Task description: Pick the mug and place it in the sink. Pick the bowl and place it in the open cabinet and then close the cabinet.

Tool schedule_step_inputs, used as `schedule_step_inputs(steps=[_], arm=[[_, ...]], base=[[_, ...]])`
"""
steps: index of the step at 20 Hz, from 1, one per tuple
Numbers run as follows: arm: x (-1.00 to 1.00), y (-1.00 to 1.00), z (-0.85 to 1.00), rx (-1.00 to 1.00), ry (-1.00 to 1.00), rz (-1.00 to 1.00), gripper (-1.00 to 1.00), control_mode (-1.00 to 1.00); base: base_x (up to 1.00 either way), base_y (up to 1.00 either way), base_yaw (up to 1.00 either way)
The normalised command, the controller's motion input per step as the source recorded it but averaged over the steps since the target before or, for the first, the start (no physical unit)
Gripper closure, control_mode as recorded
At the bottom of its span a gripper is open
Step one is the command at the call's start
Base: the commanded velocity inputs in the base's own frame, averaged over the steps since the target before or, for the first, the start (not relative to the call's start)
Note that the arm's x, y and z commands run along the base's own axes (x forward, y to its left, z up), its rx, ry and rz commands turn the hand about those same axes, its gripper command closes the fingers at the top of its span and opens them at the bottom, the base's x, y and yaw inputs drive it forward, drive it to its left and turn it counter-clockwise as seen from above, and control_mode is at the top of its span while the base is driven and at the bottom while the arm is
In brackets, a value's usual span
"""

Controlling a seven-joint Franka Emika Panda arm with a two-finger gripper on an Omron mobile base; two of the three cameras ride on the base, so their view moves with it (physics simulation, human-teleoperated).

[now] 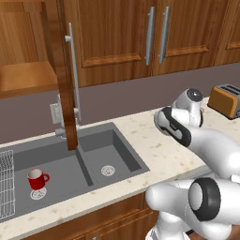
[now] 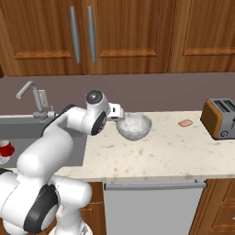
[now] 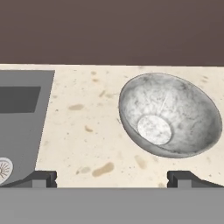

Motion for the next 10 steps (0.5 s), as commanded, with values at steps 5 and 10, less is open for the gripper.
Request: schedule_step_inputs(steps=[5,10], arm=[[0.15,0.0,-0.1,0.0,0.01,0.0,-1.0,-1.0],[0.1,-0.02,-0.15,0.0,0.01,0.0,-1.0,-1.0]], base=[[0.0,0.0,0.0],[0.0,0.0,0.0]])
